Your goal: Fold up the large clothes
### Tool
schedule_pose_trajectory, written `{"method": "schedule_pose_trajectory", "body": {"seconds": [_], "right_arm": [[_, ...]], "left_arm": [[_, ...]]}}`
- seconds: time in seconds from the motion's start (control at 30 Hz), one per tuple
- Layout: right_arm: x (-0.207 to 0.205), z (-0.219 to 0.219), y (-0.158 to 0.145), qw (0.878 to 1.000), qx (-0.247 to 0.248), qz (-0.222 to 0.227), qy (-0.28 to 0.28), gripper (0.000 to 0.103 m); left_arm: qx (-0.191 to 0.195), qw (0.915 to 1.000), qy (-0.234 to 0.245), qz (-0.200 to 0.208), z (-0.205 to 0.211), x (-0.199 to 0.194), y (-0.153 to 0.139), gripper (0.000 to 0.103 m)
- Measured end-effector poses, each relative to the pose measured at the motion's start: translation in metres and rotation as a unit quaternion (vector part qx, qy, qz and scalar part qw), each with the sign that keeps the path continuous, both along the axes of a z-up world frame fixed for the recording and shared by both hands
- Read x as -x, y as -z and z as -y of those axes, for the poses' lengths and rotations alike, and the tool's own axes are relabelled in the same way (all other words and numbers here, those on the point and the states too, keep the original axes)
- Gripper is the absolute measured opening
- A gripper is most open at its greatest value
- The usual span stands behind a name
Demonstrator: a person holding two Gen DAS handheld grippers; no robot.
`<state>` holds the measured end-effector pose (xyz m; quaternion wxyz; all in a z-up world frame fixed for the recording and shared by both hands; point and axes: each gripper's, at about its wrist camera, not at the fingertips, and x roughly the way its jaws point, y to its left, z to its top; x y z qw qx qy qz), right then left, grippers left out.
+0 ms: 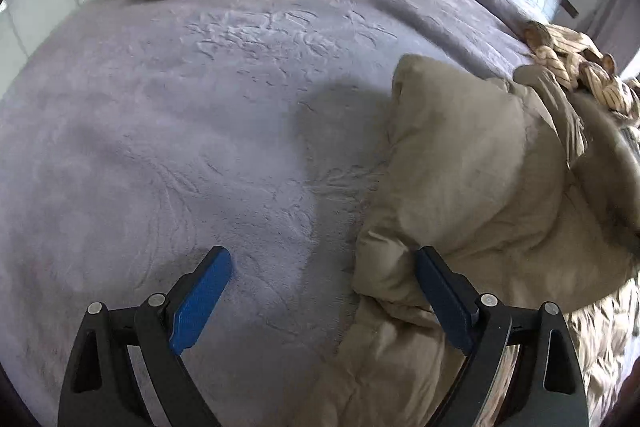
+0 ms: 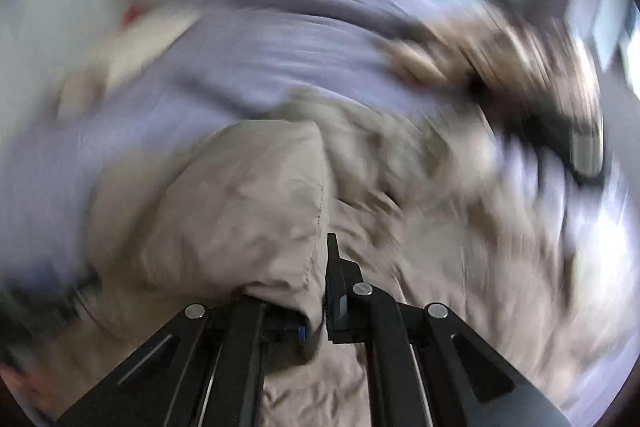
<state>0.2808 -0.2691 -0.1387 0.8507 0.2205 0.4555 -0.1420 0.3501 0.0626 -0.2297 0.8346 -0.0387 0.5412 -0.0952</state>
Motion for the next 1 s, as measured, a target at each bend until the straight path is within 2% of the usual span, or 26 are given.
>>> {"method": "schedule_pose_trajectory", "body": {"seconds": [0.07,0.1,0.13,0.17,0.2,0.23,0.3,0.33,0.37,0.4,0.43,0.47,0.5,0.53,0.6,0.67,0.7,0.73,0.77,0.8,0.87,0.93,1.0], "right_arm": [[0.016,0.033,0.021,0.994,-0.095,-0.014,0.046,0.01],[0.027,0.052,0.035,0.986,-0.149,-0.024,0.066,0.012],[0.034,0.06,0.042,0.981,-0.175,-0.026,0.075,0.017],[0.042,0.07,0.048,0.976,-0.201,-0.024,0.082,0.025],[0.048,0.076,0.051,0.972,-0.217,-0.017,0.086,0.044],[0.055,0.081,0.052,0.968,-0.235,-0.003,0.091,0.056],[0.062,0.093,0.054,0.959,-0.266,0.02,0.1,0.057],[0.064,0.096,0.054,0.955,-0.275,0.024,0.106,0.057],[0.066,0.099,0.055,0.952,-0.284,0.027,0.113,0.057],[0.066,0.105,0.058,0.947,-0.295,0.03,0.125,0.057],[0.071,0.106,0.059,0.944,-0.3,0.031,0.131,0.054],[0.074,0.109,0.059,0.942,-0.302,0.037,0.139,0.047],[0.079,0.109,0.058,0.944,-0.294,0.037,0.146,0.02],[0.082,0.106,0.057,0.946,-0.288,0.033,0.148,0.01],[0.083,0.097,0.058,0.948,-0.28,0.028,0.146,0.01],[0.078,0.084,0.063,0.954,-0.265,0.008,0.14,0.01],[0.077,0.078,0.07,0.957,-0.253,-0.007,0.141,0.009],[0.075,0.077,0.073,0.96,-0.243,-0.01,0.142,0.009],[0.075,0.076,0.075,0.963,-0.23,-0.01,0.143,0.009],[0.075,0.078,0.074,0.963,-0.229,-0.011,0.143,0.009],[0.078,0.08,0.067,0.964,-0.229,-0.018,0.13,0.011],[0.08,0.079,0.053,0.974,-0.198,-0.031,0.108,0.023],[0.087,0.075,0.036,0.982,-0.157,-0.034,0.098,0.026]], "left_arm": [[0.005,0.9999,0.015,-0.006,-0.001,-0.003,-0.007,0.094],[0.038,0.999,0.021,-0.006,-0.006,-0.006,-0.016,0.094],[0.07,0.9972,0.025,-0.008,-0.011,-0.01,-0.022,0.094],[0.104,0.9942,0.025,-0.014,-0.017,-0.018,-0.027,0.094],[0.128,0.9913,0.022,-0.021,-0.021,-0.027,-0.03,0.094],[0.145,0.9888,0.02,-0.03,-0.023,-0.041,-0.03,0.094],[0.147,0.9868,0.034,-0.059,-0.014,-0.066,-0.021,0.094],[0.133,0.9871,0.045,-0.077,-0.004,-0.079,-0.011,0.092],[0.114,0.988,0.051,-0.09,0.005,-0.088,-0.004,0.085],[0.109,0.9869,0.063,-0.1,0.016,-0.094,0.003,0.058],[0.118,0.9848,0.073,-0.105,0.022,-0.096,0.005,0.023],[0.137,0.9815,0.082,-0.106,0.03,-0.098,0.003,0.016],[0.13,0.9832,0.083,-0.097,0.033,-0.097,-0.001,0.015],[0.116,0.9856,0.096,-0.078,0.036,-0.096,-0.009,0.011],[0.091,0.987,0.12,-0.058,0.038,-0.094,-0.015,0.011],[0.049,0.9895,0.127,-0.048,0.037,-0.1,-0.012,0.011],[0.02,0.9915,0.122,-0.041,0.035,-0.101,-0.009,0.011],[-0.027,0.9943,0.097,-0.035,0.029,-0.105,-0.006,0.011],[-0.05,0.9955,0.073,-0.034,0.021,-0.108,-0.004,0.011],[-0.042,0.9974,0.048,-0.034,0.008,-0.112,-0.007,0.011],[-0.003,0.9992,0.03,-0.027,-0.006,-0.112,-0.018,0.011],[0.003,0.9992,0.04,-0.006,-0.007,-0.108,-0.035,0.011],[0.011,0.9975,0.068,0.014,0.003,-0.104,-0.049,0.011]]}}
